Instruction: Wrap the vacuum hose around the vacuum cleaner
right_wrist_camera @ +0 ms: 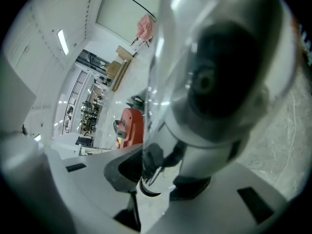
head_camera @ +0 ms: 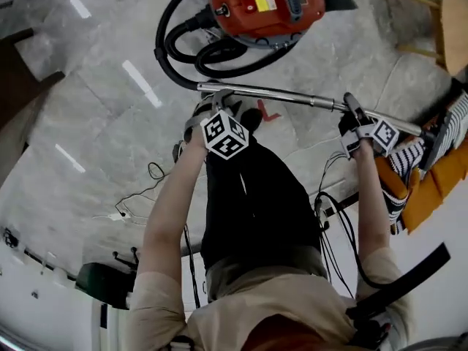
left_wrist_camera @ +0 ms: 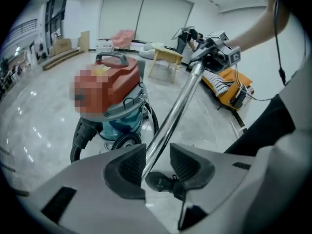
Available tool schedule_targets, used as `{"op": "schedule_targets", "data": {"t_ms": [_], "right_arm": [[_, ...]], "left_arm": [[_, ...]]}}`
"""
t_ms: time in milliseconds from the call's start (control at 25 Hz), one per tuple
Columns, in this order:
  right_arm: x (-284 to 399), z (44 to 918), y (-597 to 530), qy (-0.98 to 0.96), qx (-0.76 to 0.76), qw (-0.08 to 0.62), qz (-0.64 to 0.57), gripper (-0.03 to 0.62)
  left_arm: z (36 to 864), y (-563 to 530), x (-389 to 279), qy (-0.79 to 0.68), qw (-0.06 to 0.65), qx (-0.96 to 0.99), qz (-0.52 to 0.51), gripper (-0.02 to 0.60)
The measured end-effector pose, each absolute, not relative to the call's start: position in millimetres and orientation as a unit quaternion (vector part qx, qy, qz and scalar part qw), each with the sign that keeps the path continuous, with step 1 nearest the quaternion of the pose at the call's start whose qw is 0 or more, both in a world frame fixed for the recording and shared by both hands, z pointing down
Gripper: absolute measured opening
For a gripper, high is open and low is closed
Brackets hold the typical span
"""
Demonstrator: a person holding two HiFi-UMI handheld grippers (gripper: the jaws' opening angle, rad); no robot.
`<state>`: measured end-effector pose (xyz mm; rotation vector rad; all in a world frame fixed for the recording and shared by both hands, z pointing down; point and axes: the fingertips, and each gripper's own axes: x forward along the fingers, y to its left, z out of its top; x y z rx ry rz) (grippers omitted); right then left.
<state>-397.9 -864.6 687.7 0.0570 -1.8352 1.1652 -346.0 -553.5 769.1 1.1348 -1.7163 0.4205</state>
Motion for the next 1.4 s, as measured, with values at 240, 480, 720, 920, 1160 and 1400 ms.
{"op": "schedule_targets", "data": {"t_ms": [240, 480, 720, 920, 1160, 1400], "right_arm": [[-435, 676, -850, -0.761, 0.003, 0.485, 0.431, 0.098], [-441, 656, -832, -0.771, -0.008, 0.491, 0.405, 0.101], [-435, 660, -835, -0.775, -0.017, 0.509, 0.374, 0.101], [-444, 682, -861, -0.76, -0.031, 0.521, 0.387, 0.101], [-468, 709, -907, -0.745, -0.068, 0.552, 0.367, 0.103], [-513, 719, -914, -0.726, -0.109, 0.568, 0.373, 0.103]], "left_arm": [[794, -575, -363, -0.658, 0.468, 0.523, 0.271, 0.201], [823, -584, -356, -0.632, 0.459, 0.538, 0.318, 0.201], [839, -595, -336, -0.618, 0.487, 0.538, 0.302, 0.201], [849, -617, -338, -0.62, 0.519, 0.508, 0.297, 0.201], [856, -656, -345, -0.621, 0.59, 0.446, 0.26, 0.201], [859, -675, -368, -0.629, 0.637, 0.374, 0.241, 0.201]]}}
